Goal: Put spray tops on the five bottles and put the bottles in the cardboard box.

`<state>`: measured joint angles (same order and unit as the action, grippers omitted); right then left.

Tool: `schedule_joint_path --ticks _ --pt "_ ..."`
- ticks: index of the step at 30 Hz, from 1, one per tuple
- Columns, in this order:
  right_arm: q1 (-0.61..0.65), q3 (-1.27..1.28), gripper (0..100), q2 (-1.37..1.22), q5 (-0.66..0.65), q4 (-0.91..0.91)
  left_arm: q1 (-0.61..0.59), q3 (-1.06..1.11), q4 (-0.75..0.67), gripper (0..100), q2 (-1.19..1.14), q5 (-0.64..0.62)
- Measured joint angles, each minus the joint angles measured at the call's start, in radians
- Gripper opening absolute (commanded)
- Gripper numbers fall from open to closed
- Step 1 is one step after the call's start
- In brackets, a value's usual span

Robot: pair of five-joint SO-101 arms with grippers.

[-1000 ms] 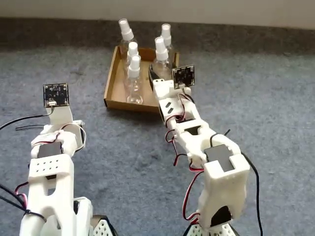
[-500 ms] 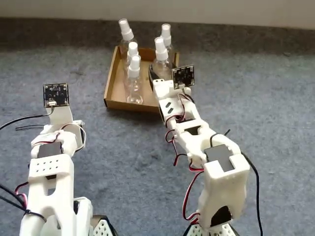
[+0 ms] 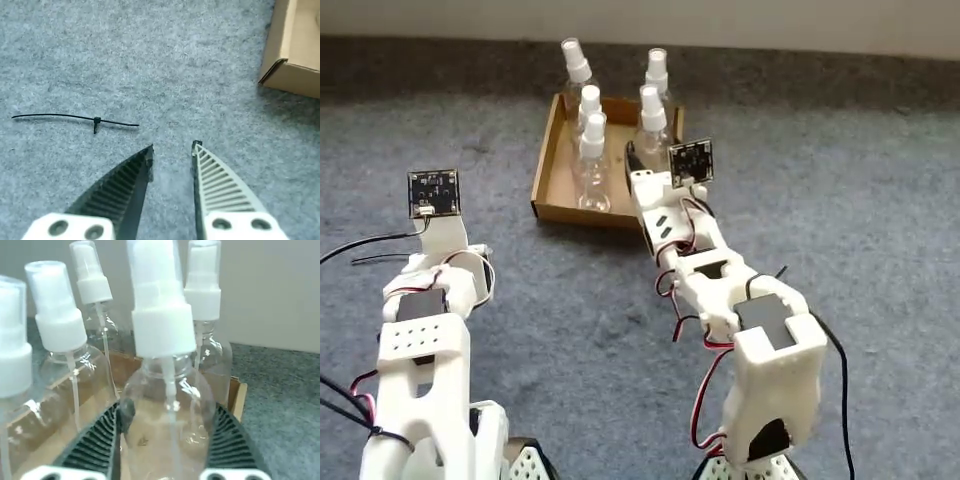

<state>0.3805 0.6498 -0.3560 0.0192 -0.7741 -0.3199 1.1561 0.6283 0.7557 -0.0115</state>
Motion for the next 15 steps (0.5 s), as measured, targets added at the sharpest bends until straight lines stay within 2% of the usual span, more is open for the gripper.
schedule_joint_path --ticks 15 --pt "0.0 0.0 17.8 0.0 -0.015 0.0 0.0 0.0 -0.003 13 0.0 0.0"
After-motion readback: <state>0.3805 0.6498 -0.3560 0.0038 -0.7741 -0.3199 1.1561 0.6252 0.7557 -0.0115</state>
